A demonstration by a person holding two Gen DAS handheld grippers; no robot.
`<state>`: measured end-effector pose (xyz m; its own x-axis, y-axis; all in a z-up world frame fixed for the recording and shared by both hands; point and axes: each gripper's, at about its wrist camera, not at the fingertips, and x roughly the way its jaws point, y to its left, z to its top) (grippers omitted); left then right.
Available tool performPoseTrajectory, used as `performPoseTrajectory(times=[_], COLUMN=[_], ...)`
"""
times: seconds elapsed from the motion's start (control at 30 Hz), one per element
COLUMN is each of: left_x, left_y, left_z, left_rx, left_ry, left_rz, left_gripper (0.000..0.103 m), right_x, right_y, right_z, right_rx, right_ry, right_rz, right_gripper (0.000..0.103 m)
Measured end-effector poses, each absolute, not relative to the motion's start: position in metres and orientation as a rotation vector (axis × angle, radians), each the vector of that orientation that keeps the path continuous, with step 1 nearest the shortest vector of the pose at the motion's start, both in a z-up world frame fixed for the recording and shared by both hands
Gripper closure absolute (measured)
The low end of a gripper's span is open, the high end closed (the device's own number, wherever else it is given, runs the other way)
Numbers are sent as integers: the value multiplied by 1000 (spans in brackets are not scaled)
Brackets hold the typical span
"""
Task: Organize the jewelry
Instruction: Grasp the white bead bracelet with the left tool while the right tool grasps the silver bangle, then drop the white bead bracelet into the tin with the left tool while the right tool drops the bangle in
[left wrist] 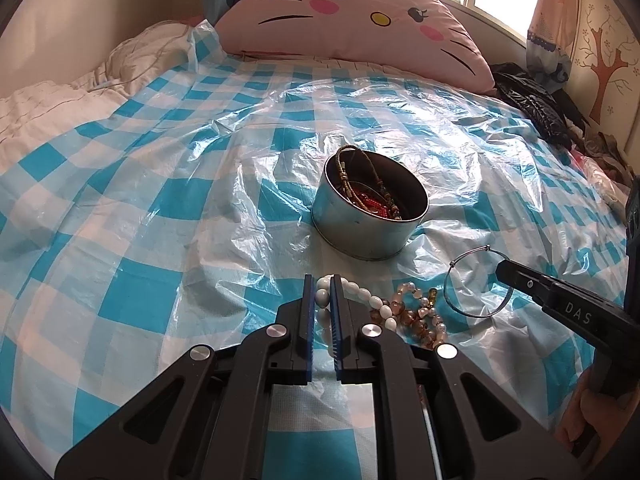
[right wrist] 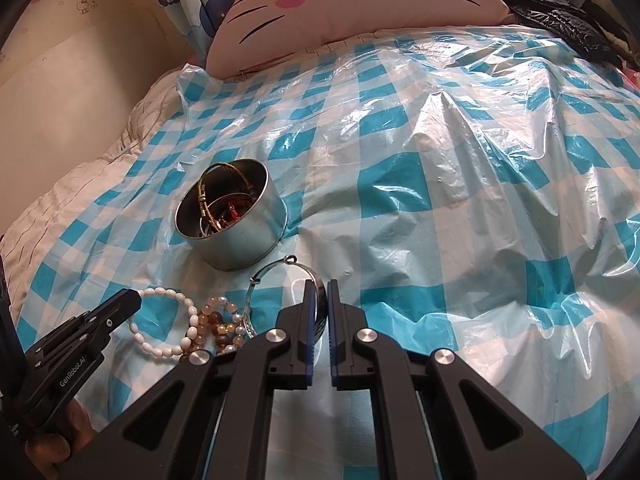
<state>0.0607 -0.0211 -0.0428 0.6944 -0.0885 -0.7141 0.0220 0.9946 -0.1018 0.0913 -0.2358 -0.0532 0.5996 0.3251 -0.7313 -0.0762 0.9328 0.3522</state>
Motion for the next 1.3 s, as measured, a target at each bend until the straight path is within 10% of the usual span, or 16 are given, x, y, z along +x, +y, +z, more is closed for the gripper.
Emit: performPoseTrajectory(times=[1.3], left_x=[91], left_y=[-30], left_z=[27], left_rx=[-253], left_ry=[634], left_rz=[-272], left_gripper=[96], right_x=[108], right_y=[-241], right_z=[-30], right_rx=[489], right_ry=[720], right_rz=[298], right_gripper=[97])
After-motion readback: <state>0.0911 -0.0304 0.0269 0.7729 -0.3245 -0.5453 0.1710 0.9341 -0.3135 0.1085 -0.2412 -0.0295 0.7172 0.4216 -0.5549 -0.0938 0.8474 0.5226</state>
